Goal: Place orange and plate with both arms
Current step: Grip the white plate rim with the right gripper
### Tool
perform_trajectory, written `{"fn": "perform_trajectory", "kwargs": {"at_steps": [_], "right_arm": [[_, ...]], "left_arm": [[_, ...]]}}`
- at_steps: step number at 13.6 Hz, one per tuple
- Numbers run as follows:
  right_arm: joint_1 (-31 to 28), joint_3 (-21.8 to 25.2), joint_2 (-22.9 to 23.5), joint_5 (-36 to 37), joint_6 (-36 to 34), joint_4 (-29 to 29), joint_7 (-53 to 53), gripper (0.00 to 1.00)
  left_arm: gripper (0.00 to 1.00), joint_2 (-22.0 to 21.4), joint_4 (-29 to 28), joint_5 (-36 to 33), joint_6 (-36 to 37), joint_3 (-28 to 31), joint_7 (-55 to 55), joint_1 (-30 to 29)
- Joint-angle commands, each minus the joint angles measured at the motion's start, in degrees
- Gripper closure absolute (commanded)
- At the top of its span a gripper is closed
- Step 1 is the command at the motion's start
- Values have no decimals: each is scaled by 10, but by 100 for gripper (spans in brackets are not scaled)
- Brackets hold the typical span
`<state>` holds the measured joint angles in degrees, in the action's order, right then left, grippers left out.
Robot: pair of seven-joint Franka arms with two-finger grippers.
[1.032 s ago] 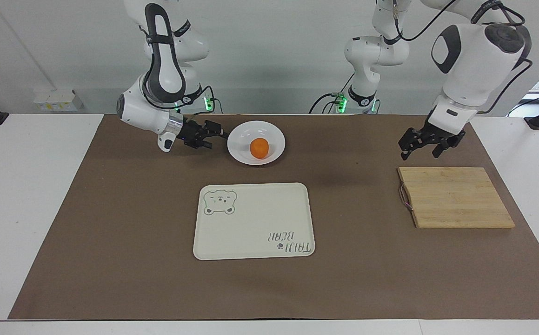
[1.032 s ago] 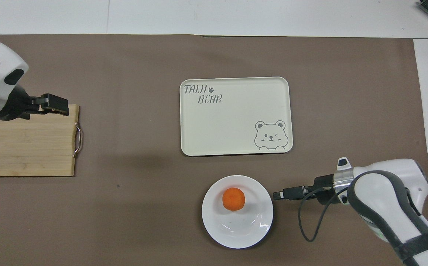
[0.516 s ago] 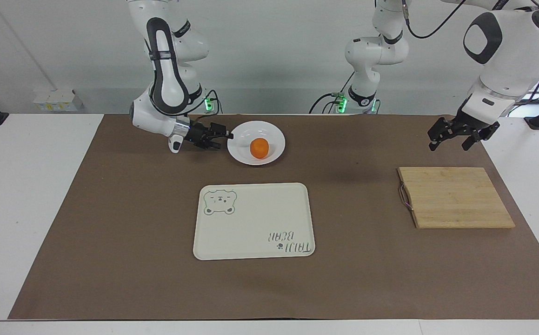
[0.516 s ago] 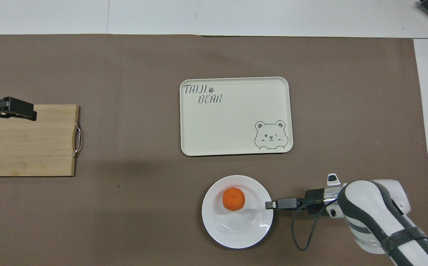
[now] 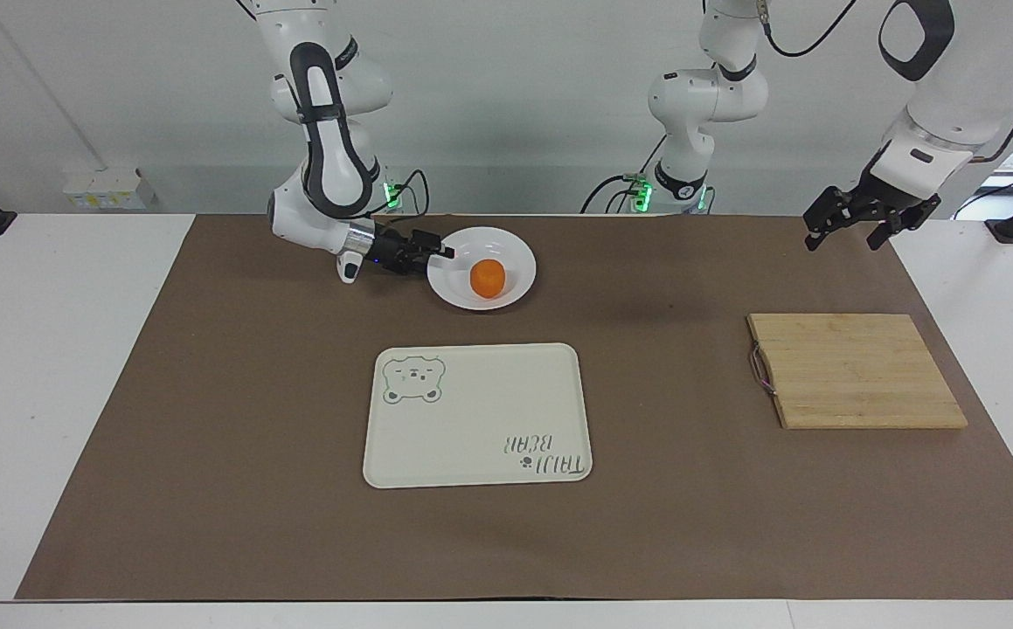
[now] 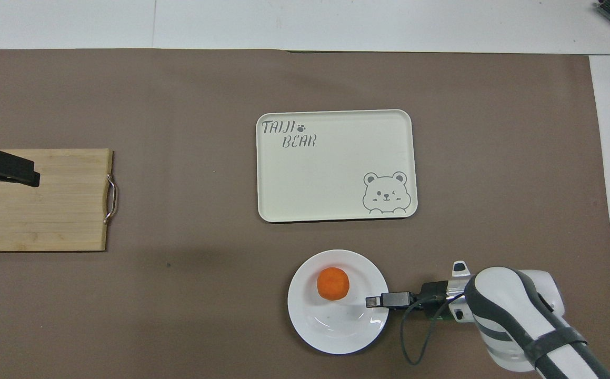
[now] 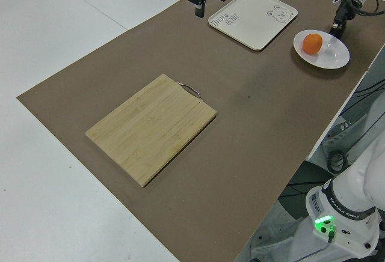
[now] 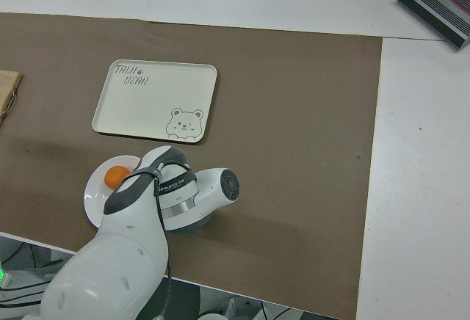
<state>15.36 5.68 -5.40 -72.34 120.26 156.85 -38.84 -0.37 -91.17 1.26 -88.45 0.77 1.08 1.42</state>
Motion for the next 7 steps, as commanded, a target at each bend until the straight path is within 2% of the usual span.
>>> {"fn": "perform_trajectory", "kwargs": {"at_steps": [1, 3, 4, 5, 7], "right_arm": [[12, -1, -2, -25, 19, 15, -18, 44], [19, -1, -1, -25, 24, 15, -18, 75], [20, -1, 0, -25, 24, 14, -18, 94], [20, -1, 1, -25, 26, 14, -18, 100], [21, -1, 9, -25, 28, 8, -45, 100]], "left_arm": [[0, 12, 22, -11, 27, -3, -10, 3], [0, 4, 14, -11, 28, -3, -8, 6], [0, 4, 13, -10, 27, -4, -9, 5], [0, 5, 13, -9, 17, -4, -11, -1], [0, 4, 13, -9, 23, -2, -10, -3]]}}
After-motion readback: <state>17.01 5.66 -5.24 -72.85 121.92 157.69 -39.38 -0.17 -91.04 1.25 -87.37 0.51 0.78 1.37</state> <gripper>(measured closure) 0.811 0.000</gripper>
